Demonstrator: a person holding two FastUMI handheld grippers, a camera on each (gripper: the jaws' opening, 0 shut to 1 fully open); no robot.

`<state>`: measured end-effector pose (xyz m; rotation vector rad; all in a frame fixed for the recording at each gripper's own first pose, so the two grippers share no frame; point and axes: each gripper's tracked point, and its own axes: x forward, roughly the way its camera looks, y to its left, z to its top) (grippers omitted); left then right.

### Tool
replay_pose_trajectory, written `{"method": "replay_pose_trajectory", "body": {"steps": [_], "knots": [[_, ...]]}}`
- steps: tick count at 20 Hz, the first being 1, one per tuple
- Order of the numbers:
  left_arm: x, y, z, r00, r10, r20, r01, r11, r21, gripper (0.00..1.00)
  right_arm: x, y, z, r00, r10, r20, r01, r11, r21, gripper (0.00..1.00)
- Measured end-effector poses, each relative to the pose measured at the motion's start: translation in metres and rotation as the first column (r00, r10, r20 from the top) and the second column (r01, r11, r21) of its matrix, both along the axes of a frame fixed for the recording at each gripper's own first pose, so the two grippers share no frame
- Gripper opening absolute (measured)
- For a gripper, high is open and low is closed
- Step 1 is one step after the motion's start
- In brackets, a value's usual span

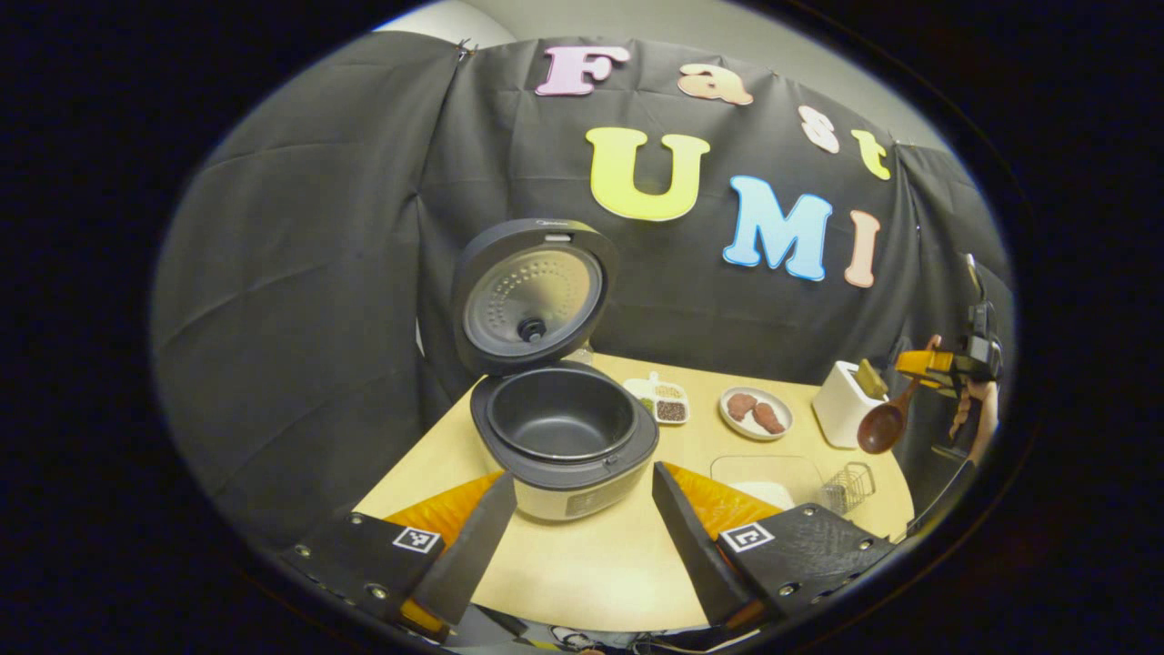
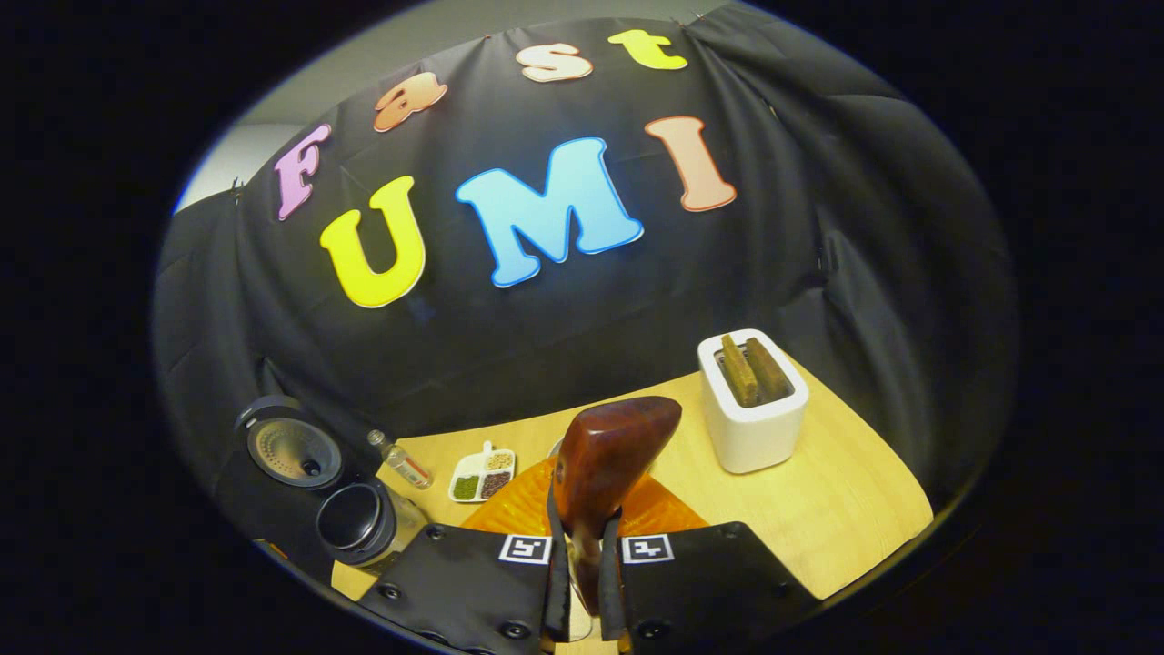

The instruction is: Close the left gripper, press the button to open the rice cooker; take a wooden spoon from the chopstick holder with the right hand, scoop a spoonful of rice and pour it into the rice cooker, then put the wooden spoon back into the chopstick holder.

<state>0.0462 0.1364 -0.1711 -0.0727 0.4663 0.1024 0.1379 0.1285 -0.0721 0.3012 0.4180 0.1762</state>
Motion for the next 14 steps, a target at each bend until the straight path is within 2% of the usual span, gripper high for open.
{"method": "replay_pose_trajectory", "body": {"steps": [2,6,7,9,10,11,14], "knots": [[-0.009,0.005,-0.002,1.0,0.001,-0.002,-0.001,1.0,-0.002,0.94,-0.004,0.022,-0.006,0.999,0.053,0.001,-0.053,0.998,-0.014,0.14],[-0.02,0.018,0.0,1.0,0.017,0.01,-0.017,1.0,-0.016,0.94,-0.007,0.051,-0.025,0.992,0.121,0.026,-0.117,0.986,-0.12,0.14],[-0.022,0.022,0.0,1.0,0.017,0.017,-0.017,1.0,-0.015,0.94,-0.008,0.058,-0.031,0.989,0.142,0.033,-0.136,0.981,-0.141,0.1],[-0.024,0.029,0.002,0.999,0.005,0.032,-0.005,1.0,-0.011,0.94,-0.011,0.074,-0.047,0.983,0.179,0.033,-0.171,0.971,-0.168,0.14],[-0.025,0.035,0.001,0.999,0.005,0.038,-0.005,1.0,-0.007,0.94,-0.012,0.081,-0.056,0.981,0.193,0.034,-0.184,0.967,-0.178,0.1],[-0.026,0.039,0.0,0.999,0.008,0.043,-0.008,1.0,-0.005,0.94,-0.013,0.086,-0.065,0.978,0.205,0.03,-0.196,0.962,-0.192,0.14],[-0.033,0.053,0.003,0.998,0.021,0.063,-0.019,1.0,-0.021,0.94,-0.015,0.097,-0.097,0.974,0.226,0.007,-0.217,0.945,-0.246,0.14]]}}
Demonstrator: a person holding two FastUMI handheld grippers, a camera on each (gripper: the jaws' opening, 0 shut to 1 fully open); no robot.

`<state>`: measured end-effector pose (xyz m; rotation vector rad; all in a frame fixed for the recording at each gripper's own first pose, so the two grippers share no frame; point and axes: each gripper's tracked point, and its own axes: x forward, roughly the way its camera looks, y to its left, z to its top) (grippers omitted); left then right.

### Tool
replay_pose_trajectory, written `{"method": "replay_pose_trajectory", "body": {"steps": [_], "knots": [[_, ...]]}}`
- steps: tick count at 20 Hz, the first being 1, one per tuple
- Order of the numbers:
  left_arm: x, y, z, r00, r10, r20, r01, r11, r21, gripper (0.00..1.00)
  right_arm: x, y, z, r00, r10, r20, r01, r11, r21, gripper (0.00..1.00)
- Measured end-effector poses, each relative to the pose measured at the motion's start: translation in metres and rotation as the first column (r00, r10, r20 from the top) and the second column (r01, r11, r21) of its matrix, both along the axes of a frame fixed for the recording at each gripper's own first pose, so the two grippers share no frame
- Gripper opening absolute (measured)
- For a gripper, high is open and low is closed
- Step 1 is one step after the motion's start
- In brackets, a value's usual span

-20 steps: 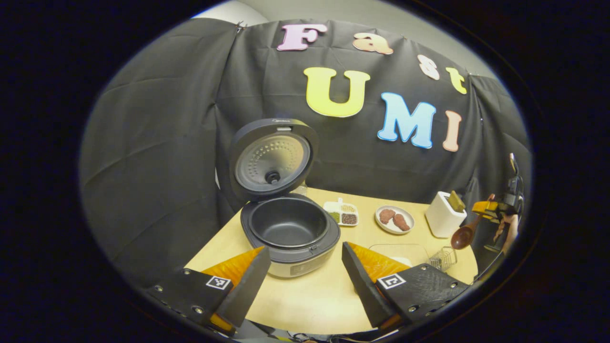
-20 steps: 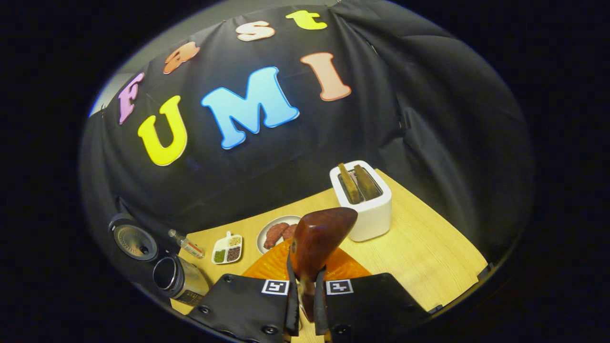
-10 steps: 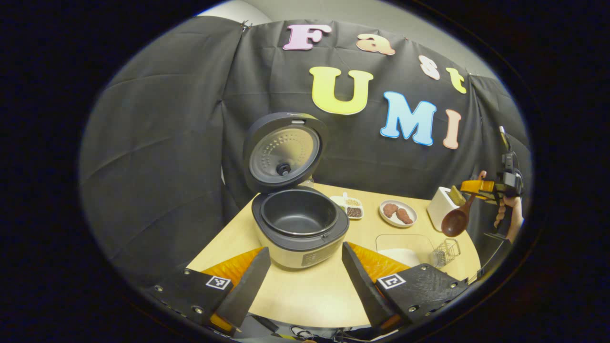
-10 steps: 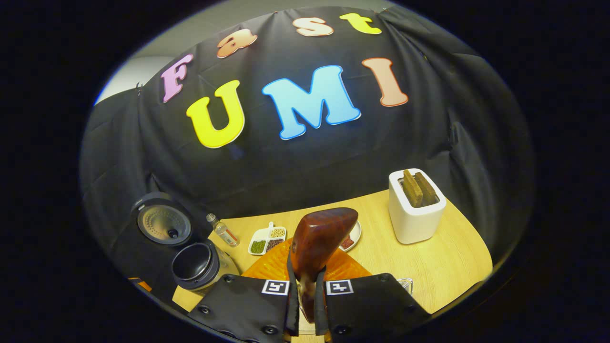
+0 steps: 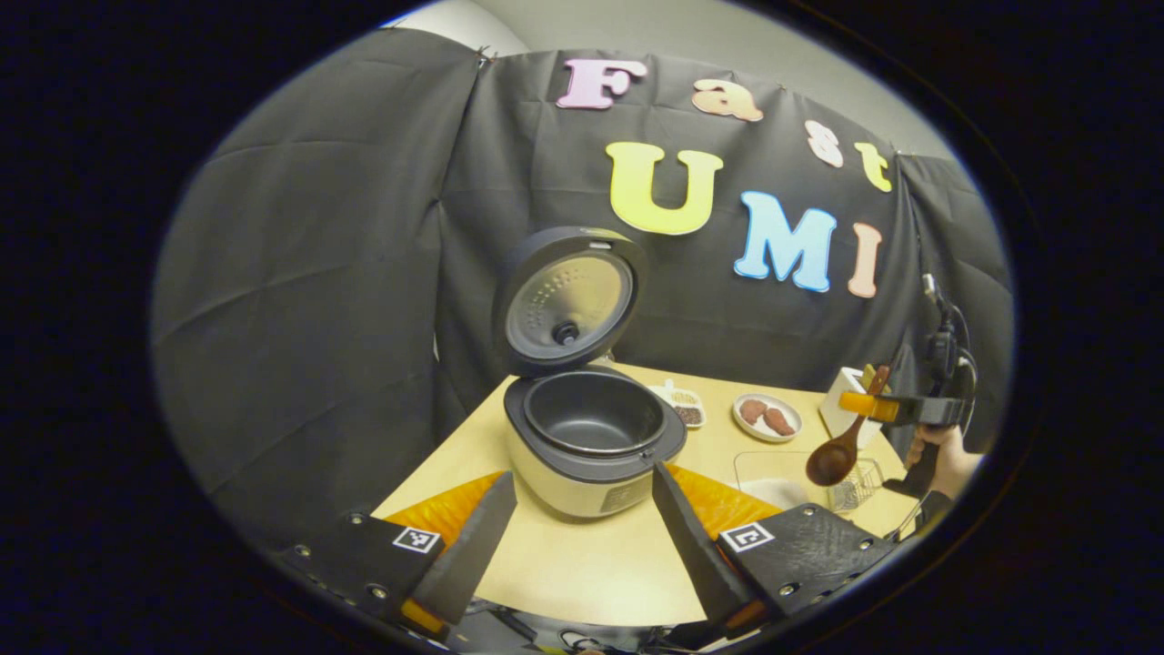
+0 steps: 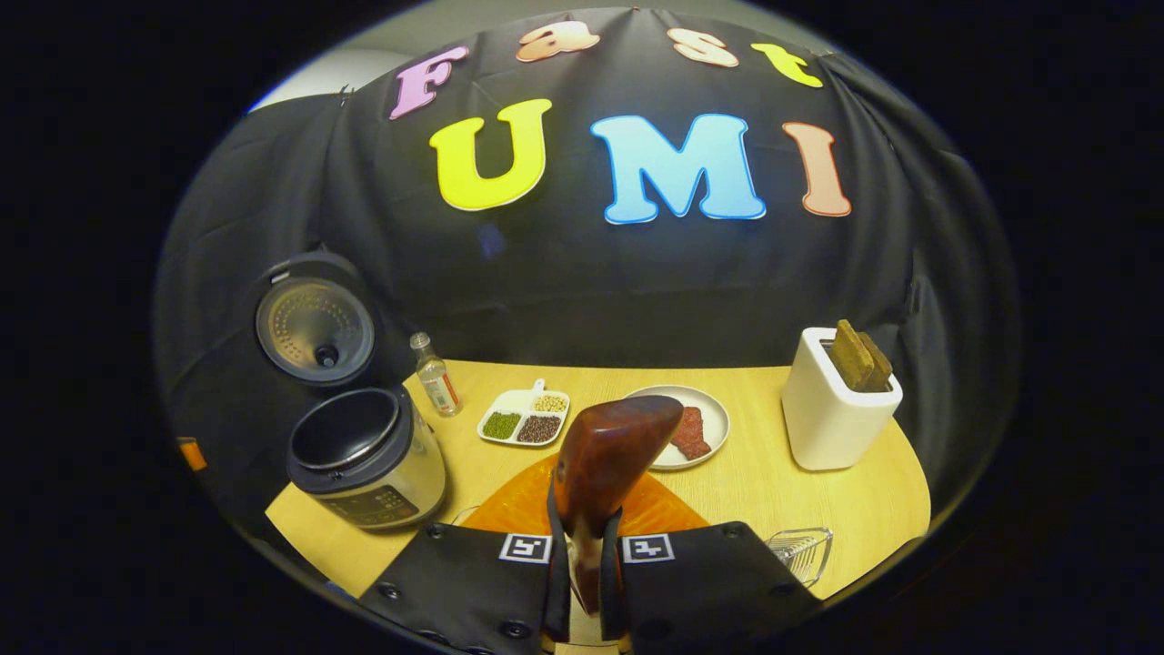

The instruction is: Close the left gripper, press the button to open the rice cooker; take a wooden spoon from the chopstick holder with the right hand, scoop a spoonful of rice and pour it into the rice cooker, then put the wooden spoon back into the chopstick holder.

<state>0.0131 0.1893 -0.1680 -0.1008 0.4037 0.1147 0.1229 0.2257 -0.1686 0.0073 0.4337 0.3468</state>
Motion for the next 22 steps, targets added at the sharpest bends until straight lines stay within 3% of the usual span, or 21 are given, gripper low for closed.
{"method": "replay_pose_trajectory", "body": {"steps": [3,5,6,9,16,22], "knots": [[-0.003,0.011,-0.009,1.0,0.005,0.001,-0.005,1.0,-0.01,0.94,0.005,0.001,-0.03,0.999,-0.018,-0.03,0.016,0.998,-0.058,0.1],[-0.007,0.017,-0.016,1.0,0.005,-0.015,-0.006,1.0,-0.024,0.94,0.004,0.002,-0.051,0.998,-0.025,-0.066,0.019,0.996,-0.091,0.14],[-0.007,0.018,-0.016,1.0,0.003,-0.014,-0.004,1.0,-0.03,0.94,0.001,0.005,-0.06,0.995,-0.022,-0.093,0.013,0.995,-0.096,0.1],[-0.009,0.025,-0.02,1.0,0.0,-0.015,0.0,1.0,-0.022,0.95,-0.001,0.01,-0.067,0.992,-0.042,-0.122,0.034,0.997,-0.064,0.14],[-0.01,0.028,-0.031,1.0,0.016,-0.02,-0.018,0.996,-0.092,0.95,-0.013,0.022,-0.088,0.938,-0.08,-0.337,0.125,0.986,0.114,0.11],[-0.009,0.033,-0.031,1.0,0.02,-0.015,-0.022,0.994,-0.107,0.94,-0.027,0.028,-0.09,0.866,-0.072,-0.494,0.246,0.923,0.297,0.14]]}}
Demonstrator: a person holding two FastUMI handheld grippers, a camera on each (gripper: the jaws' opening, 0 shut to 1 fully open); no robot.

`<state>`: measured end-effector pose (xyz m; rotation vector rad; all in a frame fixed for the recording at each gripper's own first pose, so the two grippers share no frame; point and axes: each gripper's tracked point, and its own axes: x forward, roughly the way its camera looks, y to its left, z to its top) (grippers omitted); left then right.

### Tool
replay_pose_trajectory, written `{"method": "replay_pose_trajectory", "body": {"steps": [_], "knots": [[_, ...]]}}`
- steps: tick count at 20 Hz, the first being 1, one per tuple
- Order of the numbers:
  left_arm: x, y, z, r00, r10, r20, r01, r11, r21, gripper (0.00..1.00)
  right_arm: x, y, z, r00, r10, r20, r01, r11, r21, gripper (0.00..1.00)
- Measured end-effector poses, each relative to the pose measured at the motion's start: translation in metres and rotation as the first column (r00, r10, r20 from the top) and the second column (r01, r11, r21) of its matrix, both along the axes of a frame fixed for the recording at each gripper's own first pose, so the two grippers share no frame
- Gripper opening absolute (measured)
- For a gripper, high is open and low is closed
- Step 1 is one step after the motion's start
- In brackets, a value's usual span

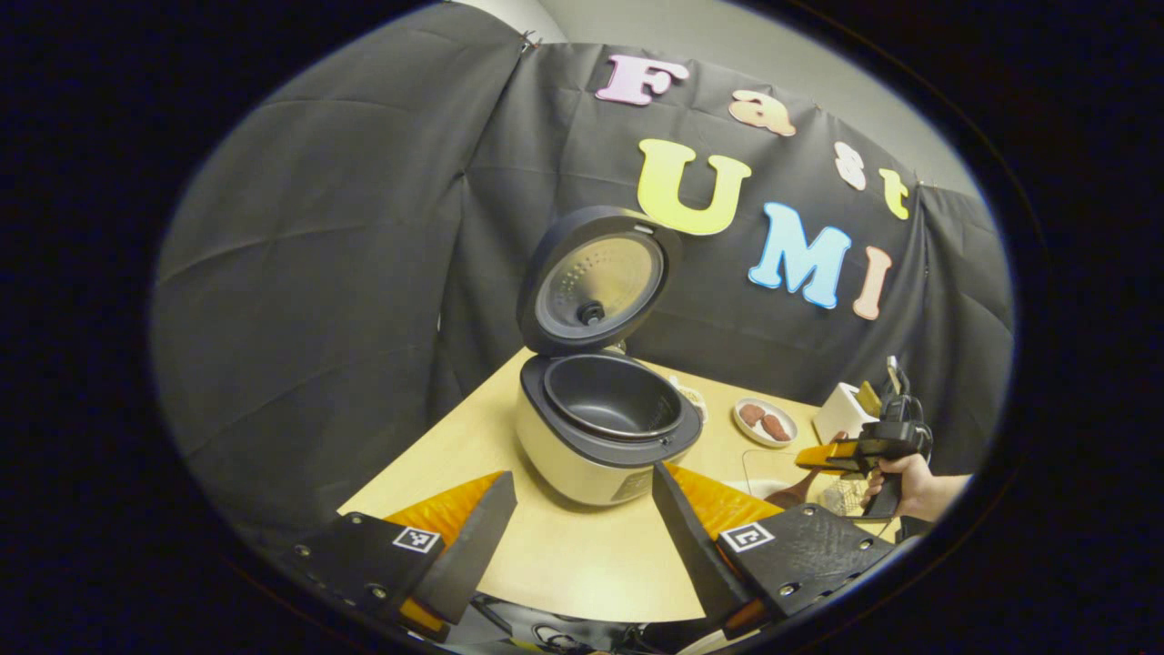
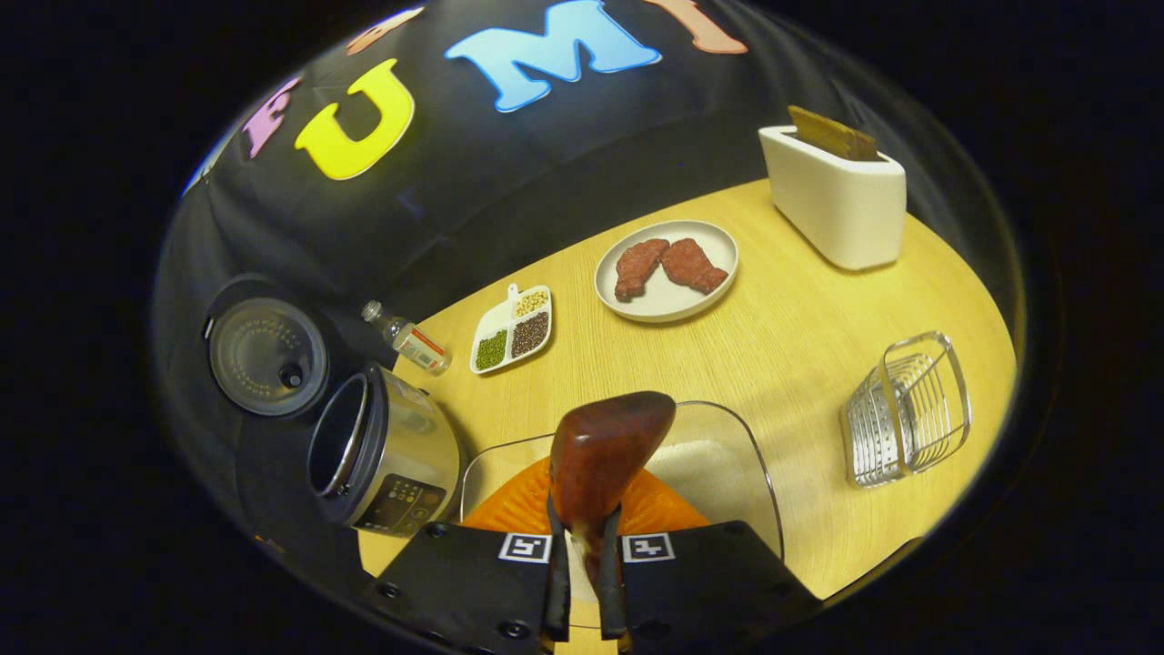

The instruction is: Close the left gripper, press the button to open the rice cooker; take a wooden spoon from the chopstick holder with the right hand, scoop a spoonful of rice and pour it into the rice cooker, then put the wooden spoon back into the chopstick holder.

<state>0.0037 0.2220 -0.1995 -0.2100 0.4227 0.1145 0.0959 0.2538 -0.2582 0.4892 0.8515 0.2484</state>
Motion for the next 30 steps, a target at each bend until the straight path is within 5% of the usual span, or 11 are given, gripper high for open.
{"method": "replay_pose_trajectory", "body": {"steps": [10,19,30], "knots": [[-0.012,0.019,0.001,0.999,0.031,-0.008,-0.031,0.999,0.004,0.95,0.0,-0.012,0.013,0.983,-0.141,-0.117,0.163,0.965,0.207,0.14],[-0.024,0.035,-0.008,0.997,0.077,-0.012,-0.078,0.997,-0.012,0.95,0.026,-0.046,0.066,0.936,-0.291,-0.2,0.347,0.861,0.371,0.14],[-0.032,0.062,-0.013,0.988,0.155,-0.018,-0.155,0.988,-0.014,0.94,0.068,0.033,0.167,0.974,-0.178,-0.139,0.225,0.809,0.543,0.14]]}}
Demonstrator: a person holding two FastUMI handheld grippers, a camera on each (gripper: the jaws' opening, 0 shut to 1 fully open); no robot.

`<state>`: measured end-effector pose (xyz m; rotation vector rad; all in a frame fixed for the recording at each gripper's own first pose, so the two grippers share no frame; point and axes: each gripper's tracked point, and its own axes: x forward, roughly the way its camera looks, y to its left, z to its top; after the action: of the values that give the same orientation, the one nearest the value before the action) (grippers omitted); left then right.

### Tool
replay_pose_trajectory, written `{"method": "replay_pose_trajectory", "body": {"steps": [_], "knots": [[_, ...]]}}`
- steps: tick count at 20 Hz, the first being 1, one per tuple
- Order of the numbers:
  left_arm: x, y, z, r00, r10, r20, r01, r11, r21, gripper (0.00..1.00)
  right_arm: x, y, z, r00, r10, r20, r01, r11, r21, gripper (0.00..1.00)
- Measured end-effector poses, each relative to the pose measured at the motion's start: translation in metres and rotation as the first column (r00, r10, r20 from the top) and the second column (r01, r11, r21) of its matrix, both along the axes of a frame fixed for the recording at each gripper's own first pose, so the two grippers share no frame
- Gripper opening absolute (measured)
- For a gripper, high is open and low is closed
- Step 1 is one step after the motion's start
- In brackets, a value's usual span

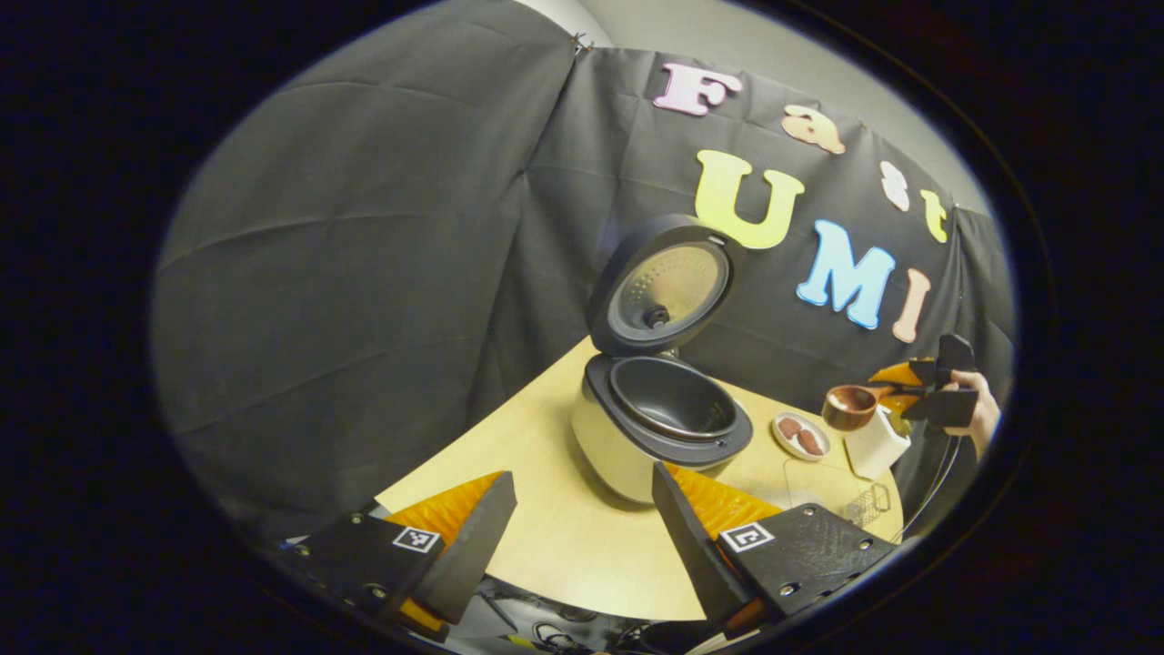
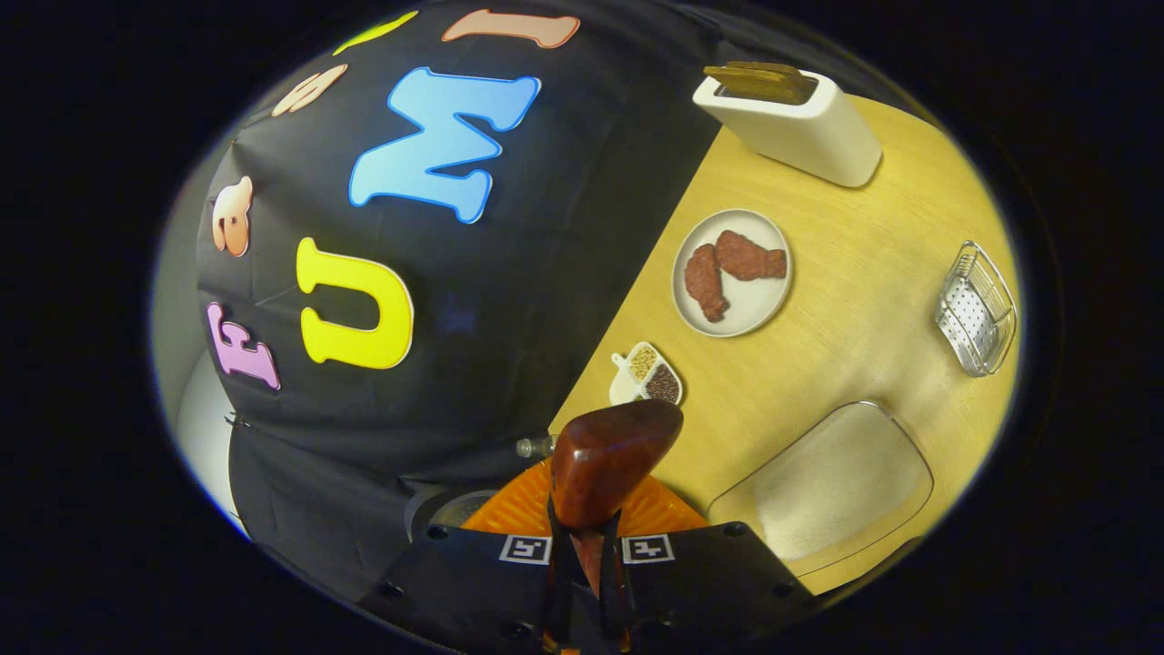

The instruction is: Close the left gripper, press the button to open the rice cooker; take a wooden spoon from the chopstick holder with the right hand, scoop a spoonful of rice and pour it into the rice cooker, then put the wooden spoon back into the chopstick holder.

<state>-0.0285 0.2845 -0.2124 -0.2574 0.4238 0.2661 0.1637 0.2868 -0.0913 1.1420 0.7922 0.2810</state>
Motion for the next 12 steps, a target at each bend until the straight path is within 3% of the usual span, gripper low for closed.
{"method": "replay_pose_trajectory", "body": {"steps": [3,4,5,6,7,8,12], "knots": [[0.001,0.01,-0.003,1.0,0.012,-0.002,-0.012,1.0,-0.001,0.95,0.009,0.031,0.019,0.999,0.04,0.029,-0.041,0.999,0.022,0.1],[0.001,0.015,-0.003,1.0,0.017,-0.004,-0.017,1.0,-0.001,0.94,0.011,0.043,0.025,0.998,0.056,0.036,-0.057,0.998,0.033,0.14],[0.002,0.018,-0.005,1.0,0.021,-0.006,-0.021,1.0,-0.004,0.94,0.013,0.054,0.029,0.997,0.069,0.041,-0.07,0.997,0.039,0.1],[0.003,0.022,-0.007,1.0,0.025,-0.01,-0.025,1.0,-0.005,0.95,0.014,0.065,0.032,0.996,0.081,0.042,-0.083,0.996,0.041,0.14],[0.003,0.028,-0.007,0.999,0.032,-0.013,-0.032,0.999,-0.005,0.95,0.015,0.076,0.034,0.995,0.092,0.043,-0.094,0.995,0.039,0.1],[0.004,0.032,-0.007,0.999,0.038,-0.013,-0.038,0.999,-0.005,0.95,0.015,0.088,0.036,0.993,0.107,0.046,-0.108,0.994,0.033,0.14],[0.0,0.052,-0.011,0.997,0.071,-0.021,-0.071,0.997,-0.013,0.94,0.016,0.139,0.038,0.979,0.192,0.074,-0.19,0.981,-0.029,0.14]]}}
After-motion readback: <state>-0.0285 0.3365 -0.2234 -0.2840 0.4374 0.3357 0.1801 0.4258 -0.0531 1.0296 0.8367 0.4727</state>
